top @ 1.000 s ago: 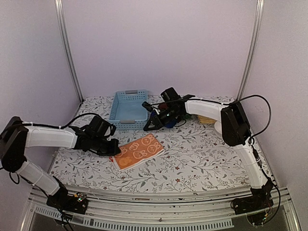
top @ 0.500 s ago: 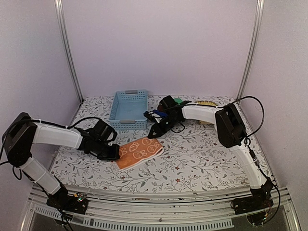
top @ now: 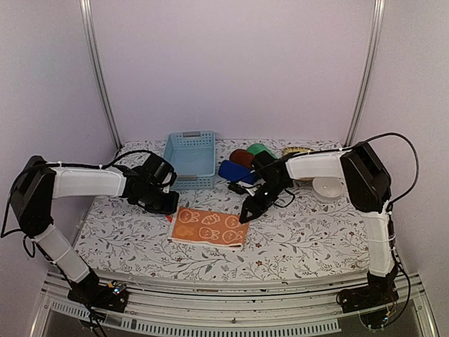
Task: Roll the towels
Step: Move the towel to the center of the board, then smooth out the towel at the center of the board.
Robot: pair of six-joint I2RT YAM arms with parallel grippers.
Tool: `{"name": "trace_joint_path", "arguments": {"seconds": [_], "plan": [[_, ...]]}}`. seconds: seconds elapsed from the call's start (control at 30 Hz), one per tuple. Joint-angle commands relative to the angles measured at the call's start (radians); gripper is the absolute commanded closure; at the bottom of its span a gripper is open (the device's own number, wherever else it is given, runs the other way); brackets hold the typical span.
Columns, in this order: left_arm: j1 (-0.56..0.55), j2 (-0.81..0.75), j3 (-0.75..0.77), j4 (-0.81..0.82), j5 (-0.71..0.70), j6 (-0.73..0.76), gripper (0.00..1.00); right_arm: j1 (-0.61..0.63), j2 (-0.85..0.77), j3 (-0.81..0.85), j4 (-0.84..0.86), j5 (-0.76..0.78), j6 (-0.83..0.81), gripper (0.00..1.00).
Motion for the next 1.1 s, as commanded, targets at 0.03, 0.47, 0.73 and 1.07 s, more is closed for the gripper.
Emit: {"name": "trace_joint_path", "arguments": {"seconds": [0.03,0.47,0.73,1.07], "plan": [[-0.037,0.017,0.103,0.016,0.028,0.083,1.00,0.000,-0.183,-0.093,-0.120,-0.201,-0.131,0.73],[-0.197,0.120,0.019,0.209,0.284,0.041,1.00,-0.071,-0.157,-0.031,-0.061,-0.331,-0.180,0.73],[-0.199,0.182,-0.117,0.330,0.370,0.023,1.00,-0.052,0.031,0.020,-0.077,-0.373,-0.146,0.76],[-0.261,0.094,0.016,0.192,0.250,0.096,1.00,-0.050,0.155,-0.019,-0.121,-0.298,-0.135,0.78]]}}
